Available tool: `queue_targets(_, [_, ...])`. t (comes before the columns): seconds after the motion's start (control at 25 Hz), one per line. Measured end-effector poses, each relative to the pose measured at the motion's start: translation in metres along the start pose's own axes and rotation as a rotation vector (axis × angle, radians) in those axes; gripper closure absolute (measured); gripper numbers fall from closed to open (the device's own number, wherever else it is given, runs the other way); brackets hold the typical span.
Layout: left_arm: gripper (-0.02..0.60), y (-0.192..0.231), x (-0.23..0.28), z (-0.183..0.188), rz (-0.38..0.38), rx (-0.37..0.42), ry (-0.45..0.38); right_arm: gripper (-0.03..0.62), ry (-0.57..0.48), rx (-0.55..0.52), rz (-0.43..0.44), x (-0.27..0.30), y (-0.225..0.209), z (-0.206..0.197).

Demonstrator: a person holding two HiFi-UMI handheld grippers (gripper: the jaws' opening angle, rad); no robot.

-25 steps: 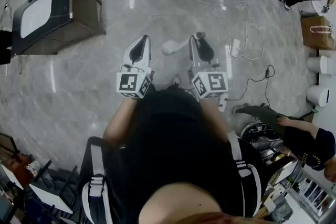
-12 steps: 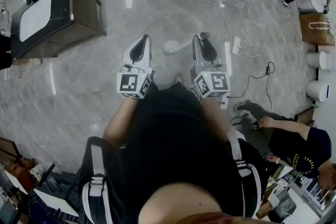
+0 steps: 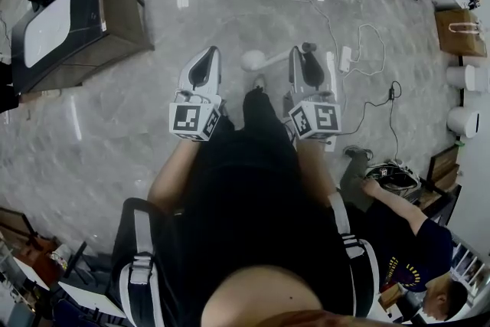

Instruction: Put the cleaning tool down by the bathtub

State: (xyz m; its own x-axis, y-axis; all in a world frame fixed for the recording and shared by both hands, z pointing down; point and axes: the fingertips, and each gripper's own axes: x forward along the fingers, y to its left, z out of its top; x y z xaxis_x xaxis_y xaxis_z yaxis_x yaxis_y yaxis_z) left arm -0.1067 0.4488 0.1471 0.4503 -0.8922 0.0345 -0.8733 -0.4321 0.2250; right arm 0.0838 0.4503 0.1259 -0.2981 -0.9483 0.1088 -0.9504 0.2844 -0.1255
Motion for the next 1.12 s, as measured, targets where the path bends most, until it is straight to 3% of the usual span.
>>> queue_targets(0.36, [0.574, 0.006, 0.06, -0.005, 0.016, 0.006, 0.014, 0.508, 0.004, 0.001, 0.003, 0.052, -0.042, -0.001])
queue_targets(1.12, [0.574, -0.02, 0.244, -0.005, 0.095, 0.032, 0.005, 0.508, 0.031, -0.005, 0.079, 0.181, -0.182, 0.009])
